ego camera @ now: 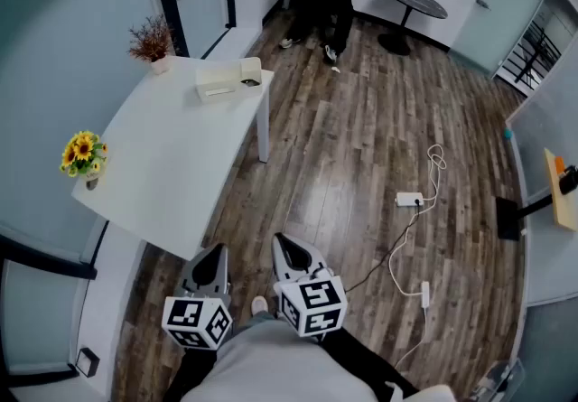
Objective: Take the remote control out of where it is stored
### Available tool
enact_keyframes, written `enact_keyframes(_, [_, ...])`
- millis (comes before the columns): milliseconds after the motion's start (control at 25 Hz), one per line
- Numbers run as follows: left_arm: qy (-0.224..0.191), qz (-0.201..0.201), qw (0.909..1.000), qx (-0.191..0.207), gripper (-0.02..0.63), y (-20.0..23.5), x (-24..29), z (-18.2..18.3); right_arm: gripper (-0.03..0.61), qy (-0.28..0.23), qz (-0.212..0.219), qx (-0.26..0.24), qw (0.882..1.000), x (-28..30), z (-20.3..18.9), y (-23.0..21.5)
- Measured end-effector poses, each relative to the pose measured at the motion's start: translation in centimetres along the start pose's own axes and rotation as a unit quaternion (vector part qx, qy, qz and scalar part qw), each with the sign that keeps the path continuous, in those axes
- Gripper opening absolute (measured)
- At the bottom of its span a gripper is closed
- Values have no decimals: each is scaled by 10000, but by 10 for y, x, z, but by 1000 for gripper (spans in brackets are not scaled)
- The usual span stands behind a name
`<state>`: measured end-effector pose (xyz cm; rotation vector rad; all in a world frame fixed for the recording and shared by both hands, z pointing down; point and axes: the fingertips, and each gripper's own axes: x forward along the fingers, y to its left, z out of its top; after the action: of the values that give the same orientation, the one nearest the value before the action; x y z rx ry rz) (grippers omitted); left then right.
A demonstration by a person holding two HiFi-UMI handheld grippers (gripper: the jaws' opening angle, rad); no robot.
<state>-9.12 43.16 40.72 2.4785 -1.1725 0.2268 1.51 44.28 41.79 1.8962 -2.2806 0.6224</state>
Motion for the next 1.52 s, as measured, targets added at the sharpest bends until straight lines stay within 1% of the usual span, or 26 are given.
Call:
enact_keyframes(440, [11,10,10000,-45,9,7,5,-1,5,29,-7,33,10000,8,-2,0])
enact_keyframes(560, [-1,18,10000,-63,9,7,4,-2,5,-39,91,103,9999,9,-3,1])
enact_keyframes(720, [-48,51,9999,-102,9,7,2,0,6,-259,356,128,9989,9,2,2])
enact_keyframes(880, [-99,116,9997,-199,9,4,2,3,6,-382,378,-58,9985,5,8,-6])
enact_keyframes(1000, [-126,84,9995,-277,9,-5,3,6,7,-449,436,7,9980,1,12,-12])
enact_keyframes(1120, [-172,73,9995,-256,9,-16,6,7,6,-447,510,43,9977,-2,13,-18])
enact_keyframes(1280, [-145,132,9995,-242,9,-25,11,-1,6,-392,535,14,9978,-5,8,-25])
enact_keyframes(1520, [-104,201,9994,-276,9,-23,20,-3,7,-333,490,-42,9982,2,7,-34])
